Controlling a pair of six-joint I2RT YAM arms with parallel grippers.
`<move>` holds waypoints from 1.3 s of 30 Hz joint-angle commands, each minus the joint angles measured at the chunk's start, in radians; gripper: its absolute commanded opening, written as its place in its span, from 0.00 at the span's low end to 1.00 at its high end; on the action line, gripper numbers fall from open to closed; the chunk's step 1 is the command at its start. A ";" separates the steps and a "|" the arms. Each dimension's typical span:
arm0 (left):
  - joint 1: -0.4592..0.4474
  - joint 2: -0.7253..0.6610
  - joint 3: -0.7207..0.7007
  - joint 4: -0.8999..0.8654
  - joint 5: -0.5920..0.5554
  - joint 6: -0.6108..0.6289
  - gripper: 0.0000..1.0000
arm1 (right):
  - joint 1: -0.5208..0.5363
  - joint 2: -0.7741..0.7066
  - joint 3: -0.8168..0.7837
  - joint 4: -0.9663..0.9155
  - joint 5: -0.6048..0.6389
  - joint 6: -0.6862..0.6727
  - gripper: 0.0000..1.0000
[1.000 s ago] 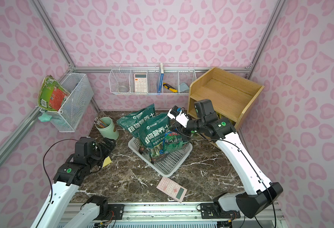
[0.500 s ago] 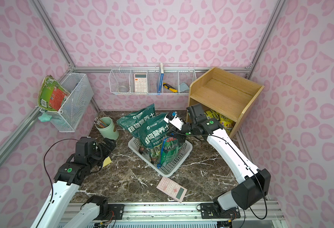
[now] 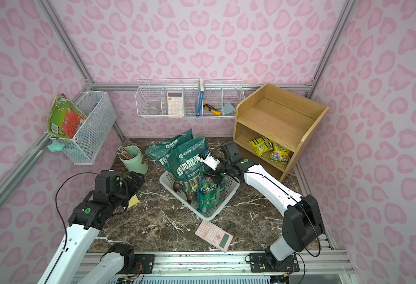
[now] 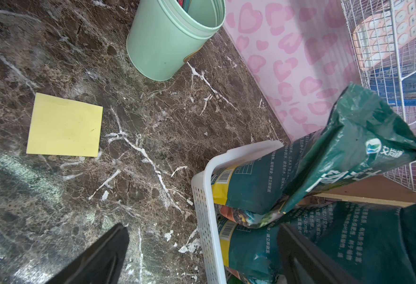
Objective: Take down the fertilizer bag from the shelf
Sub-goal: Place the fertilizer bag in the storage box.
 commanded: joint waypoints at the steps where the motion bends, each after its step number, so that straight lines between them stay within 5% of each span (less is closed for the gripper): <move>1: 0.001 0.001 0.005 0.015 0.000 0.003 0.99 | 0.022 -0.024 -0.008 0.141 0.238 -0.009 0.00; 9: 0.002 0.002 0.005 0.014 0.003 0.005 0.99 | 0.015 -0.157 0.020 0.151 0.536 -0.059 0.00; 16: 0.003 -0.004 0.005 0.015 -0.001 0.005 0.99 | 0.121 -0.189 0.136 0.044 0.575 -0.167 0.00; 25: 0.002 -0.001 0.001 0.016 -0.006 0.007 0.99 | 0.183 -0.068 -0.042 0.128 0.457 -0.124 0.00; 31: 0.003 0.002 0.007 0.009 -0.002 0.007 0.99 | 0.188 0.044 0.009 0.118 0.363 -0.072 0.00; 39: 0.002 -0.007 0.008 0.009 -0.003 0.008 0.99 | 0.194 0.027 -0.071 0.298 0.297 0.010 0.00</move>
